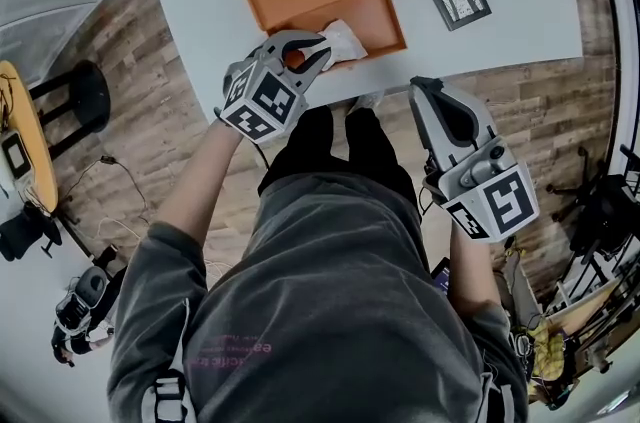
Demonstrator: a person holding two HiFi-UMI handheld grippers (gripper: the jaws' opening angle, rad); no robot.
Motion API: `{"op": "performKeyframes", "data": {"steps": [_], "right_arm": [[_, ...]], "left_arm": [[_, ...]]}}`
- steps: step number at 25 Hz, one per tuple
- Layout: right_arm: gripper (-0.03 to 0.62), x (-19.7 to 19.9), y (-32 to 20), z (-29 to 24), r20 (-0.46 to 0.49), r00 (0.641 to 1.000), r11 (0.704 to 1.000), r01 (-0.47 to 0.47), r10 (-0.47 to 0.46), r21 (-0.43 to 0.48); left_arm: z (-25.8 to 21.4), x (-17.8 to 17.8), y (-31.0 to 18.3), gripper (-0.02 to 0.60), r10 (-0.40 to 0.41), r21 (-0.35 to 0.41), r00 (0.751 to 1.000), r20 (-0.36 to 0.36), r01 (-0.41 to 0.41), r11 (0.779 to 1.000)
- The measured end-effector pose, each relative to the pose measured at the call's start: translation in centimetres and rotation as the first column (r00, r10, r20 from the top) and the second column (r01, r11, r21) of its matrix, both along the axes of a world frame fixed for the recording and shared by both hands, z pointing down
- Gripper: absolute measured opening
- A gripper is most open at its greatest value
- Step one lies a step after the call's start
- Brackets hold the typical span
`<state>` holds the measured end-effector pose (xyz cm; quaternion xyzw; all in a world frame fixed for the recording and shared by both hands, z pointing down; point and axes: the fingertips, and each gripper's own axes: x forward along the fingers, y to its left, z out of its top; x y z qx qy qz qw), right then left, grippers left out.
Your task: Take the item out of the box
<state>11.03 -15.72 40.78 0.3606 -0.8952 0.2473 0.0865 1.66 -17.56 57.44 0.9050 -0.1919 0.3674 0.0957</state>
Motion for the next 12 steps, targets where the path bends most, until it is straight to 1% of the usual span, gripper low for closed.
{"op": "performKeyframes", "data": {"steps": [2, 3, 5, 6, 7, 9, 12], "right_arm": [[0.002, 0.1, 0.1, 0.1, 0.001, 1.000, 1.000, -0.006, 0.006, -0.004], [0.002, 0.2, 0.1, 0.1, 0.001, 1.000, 1.000, -0.009, 0.009, -0.005], [0.002, 0.4, 0.2, 0.2, 0.001, 1.000, 1.000, -0.016, 0.016, -0.008], [0.002, 0.6, 0.1, 0.3, 0.001, 1.000, 1.000, -0.020, 0.020, -0.009], [0.002, 0.8, 0.1, 0.4, 0.002, 1.000, 1.000, -0.025, 0.025, -0.010], [0.002, 1.1, 0.1, 0.5, 0.004, 0.999, 0.999, -0.035, 0.035, -0.013], [0.002, 1.5, 0.0, 0.6, 0.004, 0.999, 0.999, -0.047, 0.047, -0.017]], "left_arm": [[0.5, 0.1, 0.1, 0.064, 0.019, -0.005, 1.000, 0.018, -0.019, 1.000], [0.7, 0.1, 0.2, 0.088, 0.028, -0.009, 0.999, 0.027, -0.027, 1.000], [1.3, 0.2, 0.2, 0.092, 0.045, -0.017, 0.998, 0.048, -0.044, 0.999], [1.6, 0.3, 0.2, 0.092, 0.053, -0.021, 0.997, 0.062, -0.052, 0.998], [2.0, 0.3, 0.2, 0.112, 0.062, -0.026, 0.995, 0.080, -0.060, 0.998], [2.7, 0.2, 0.1, 0.114, 0.078, -0.032, 0.990, 0.119, -0.075, 0.997], [3.5, 0.3, 0.1, 0.132, 0.103, -0.050, 0.981, 0.163, -0.096, 0.994]]}}
